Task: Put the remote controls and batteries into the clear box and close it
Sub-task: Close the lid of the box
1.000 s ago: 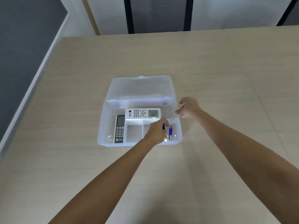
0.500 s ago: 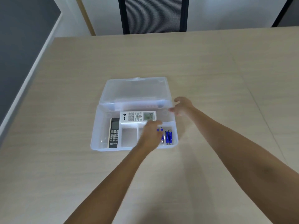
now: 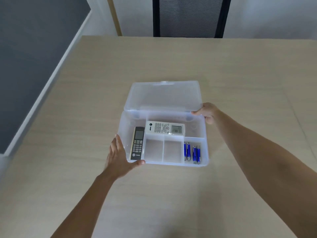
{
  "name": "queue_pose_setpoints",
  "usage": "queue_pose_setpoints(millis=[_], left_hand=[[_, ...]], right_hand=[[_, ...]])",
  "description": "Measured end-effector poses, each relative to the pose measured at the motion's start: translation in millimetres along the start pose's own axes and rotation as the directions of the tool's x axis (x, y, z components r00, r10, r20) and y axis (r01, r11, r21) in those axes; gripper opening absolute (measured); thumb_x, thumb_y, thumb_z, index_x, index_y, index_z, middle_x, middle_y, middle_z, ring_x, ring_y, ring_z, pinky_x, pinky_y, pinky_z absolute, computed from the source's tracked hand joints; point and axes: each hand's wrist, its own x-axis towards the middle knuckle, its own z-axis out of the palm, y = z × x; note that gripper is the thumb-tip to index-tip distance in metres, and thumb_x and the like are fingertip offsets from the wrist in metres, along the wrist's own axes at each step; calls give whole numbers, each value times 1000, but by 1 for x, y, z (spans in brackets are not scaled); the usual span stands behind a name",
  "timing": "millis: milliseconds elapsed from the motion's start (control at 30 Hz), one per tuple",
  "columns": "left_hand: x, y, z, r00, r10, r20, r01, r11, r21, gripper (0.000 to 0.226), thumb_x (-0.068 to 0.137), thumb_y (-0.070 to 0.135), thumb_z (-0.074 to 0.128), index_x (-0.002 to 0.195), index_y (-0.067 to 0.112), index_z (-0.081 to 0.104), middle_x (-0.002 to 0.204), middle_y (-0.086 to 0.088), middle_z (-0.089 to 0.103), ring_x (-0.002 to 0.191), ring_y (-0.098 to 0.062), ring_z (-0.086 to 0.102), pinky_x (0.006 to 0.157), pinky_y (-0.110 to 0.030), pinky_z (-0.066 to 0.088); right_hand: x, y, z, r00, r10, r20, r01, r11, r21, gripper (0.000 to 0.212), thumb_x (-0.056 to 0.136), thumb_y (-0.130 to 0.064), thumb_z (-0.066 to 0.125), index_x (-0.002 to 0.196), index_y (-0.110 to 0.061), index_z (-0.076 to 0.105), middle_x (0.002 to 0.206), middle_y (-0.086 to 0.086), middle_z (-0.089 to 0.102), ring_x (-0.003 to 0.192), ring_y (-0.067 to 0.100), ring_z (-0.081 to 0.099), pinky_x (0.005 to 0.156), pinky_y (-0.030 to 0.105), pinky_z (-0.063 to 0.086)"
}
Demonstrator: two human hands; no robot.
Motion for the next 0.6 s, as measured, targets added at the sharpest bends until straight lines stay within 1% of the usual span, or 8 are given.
queue_pose_setpoints(millis=[100,167,267,367,400,467,533,600], left_hand=[[-3,0,-2,1000,3,-9,-3,1000,-10,151,48,74,74,149,8,-18,157,-13,5,147,-31,11,116,-48,28],[-4,1,-4,1000,-6,-9,6,1000,-28,152,46,73,76,149,10,-16,156,-13,7,147,-31,13,115,-48,29],[-3,3,-7,1000,-16,7,17,998,-54,151,46,69,79,150,11,-15,156,-13,7,147,-32,13,117,-48,26],[2,2,-16,993,-69,92,86,977,-196,131,61,71,68,152,18,-11,160,-6,5,148,-30,10,119,-49,21],[3,3,-23,986,-77,146,124,929,-348,115,70,76,55,153,23,-4,161,-3,7,149,-27,10,120,-49,19],[5,0,-37,968,-65,242,224,654,-723,90,80,81,23,150,25,21,159,-1,23,146,-22,24,120,-48,21],[5,-5,-51,961,-108,254,275,326,-904,93,81,77,3,149,18,28,154,-8,35,142,-27,34,118,-50,24],[3,-9,-60,961,-145,234,261,211,-942,95,79,79,0,151,20,21,156,-14,30,144,-29,31,119,-52,22]], right_hand=[[-26,-4,9,981,-147,-123,155,986,59,61,58,11,80,111,-4,55,112,9,64,102,23,61,87,37,54],[-48,-8,14,937,-260,-232,257,965,-43,59,61,2,81,110,-9,49,105,6,57,93,22,56,63,28,49],[-86,-18,14,869,-396,-298,377,918,-120,55,69,-45,75,111,-19,49,114,3,57,104,23,59,75,33,50],[-141,-31,9,920,-379,-102,390,856,340,52,86,-68,32,112,-27,52,110,-6,61,102,16,63,84,29,51],[-154,-32,4,934,-358,2,302,791,532,60,87,-69,23,115,-26,53,119,-1,60,103,19,63,89,31,51],[-174,-21,-10,954,-288,85,145,688,711,78,83,-72,28,132,-15,45,143,22,42,116,35,56,103,37,44],[-194,-1,-15,959,-263,109,102,675,730,81,87,-60,45,141,-1,32,145,32,36,124,36,54,107,39,44],[-207,25,-8,962,-261,83,176,821,543,59,81,-40,67,117,4,50,120,18,60,99,18,70,88,28,54]])
